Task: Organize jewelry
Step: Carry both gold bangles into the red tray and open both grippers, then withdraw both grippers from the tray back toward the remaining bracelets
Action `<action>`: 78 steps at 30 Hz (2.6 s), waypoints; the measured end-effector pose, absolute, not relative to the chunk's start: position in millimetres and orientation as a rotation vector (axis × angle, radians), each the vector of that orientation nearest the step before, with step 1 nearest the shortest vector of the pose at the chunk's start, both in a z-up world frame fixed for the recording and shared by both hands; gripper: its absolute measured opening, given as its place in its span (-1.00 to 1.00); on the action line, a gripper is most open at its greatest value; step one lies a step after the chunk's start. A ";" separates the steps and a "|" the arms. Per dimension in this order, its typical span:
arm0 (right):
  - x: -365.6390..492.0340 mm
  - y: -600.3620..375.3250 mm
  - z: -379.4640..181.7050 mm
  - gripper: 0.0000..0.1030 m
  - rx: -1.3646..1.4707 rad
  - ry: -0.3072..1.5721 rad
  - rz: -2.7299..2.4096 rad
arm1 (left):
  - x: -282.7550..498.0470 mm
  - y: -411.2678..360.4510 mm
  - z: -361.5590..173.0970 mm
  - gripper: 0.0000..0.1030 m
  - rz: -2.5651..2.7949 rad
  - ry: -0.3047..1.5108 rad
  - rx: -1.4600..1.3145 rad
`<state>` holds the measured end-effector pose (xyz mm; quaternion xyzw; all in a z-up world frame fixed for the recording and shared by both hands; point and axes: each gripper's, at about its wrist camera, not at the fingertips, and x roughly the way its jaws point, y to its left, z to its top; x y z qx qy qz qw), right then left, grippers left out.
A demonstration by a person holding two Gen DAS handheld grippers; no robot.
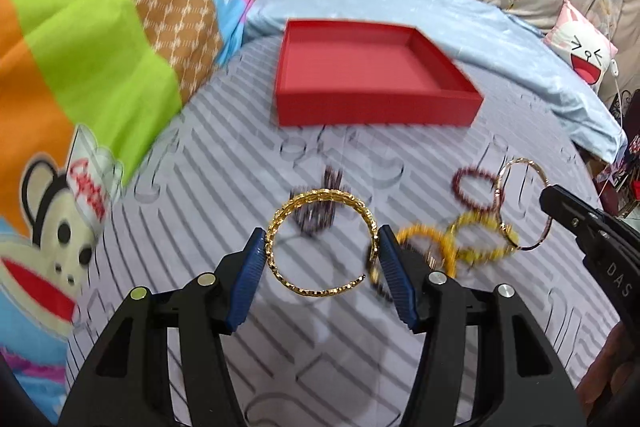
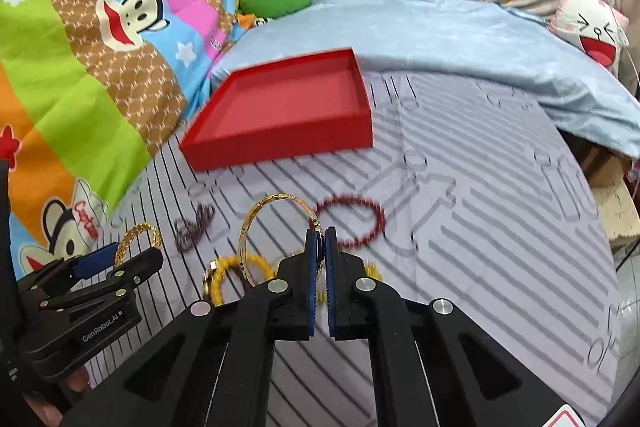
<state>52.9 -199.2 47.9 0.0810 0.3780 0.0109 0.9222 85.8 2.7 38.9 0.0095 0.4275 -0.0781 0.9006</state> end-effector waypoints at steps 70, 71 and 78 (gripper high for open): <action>372.1 -208.8 29.2 -0.36 0.076 0.867 -0.018 | 406.3 -61.2 18.3 0.18 -0.126 0.914 0.093; 368.6 -208.8 31.3 -0.36 0.072 0.863 -0.016 | 404.3 -60.6 20.9 0.18 -0.125 0.909 0.091; 326.0 -208.7 57.6 -0.36 0.067 0.818 0.005 | 370.3 -53.8 50.1 0.18 -0.138 0.860 0.083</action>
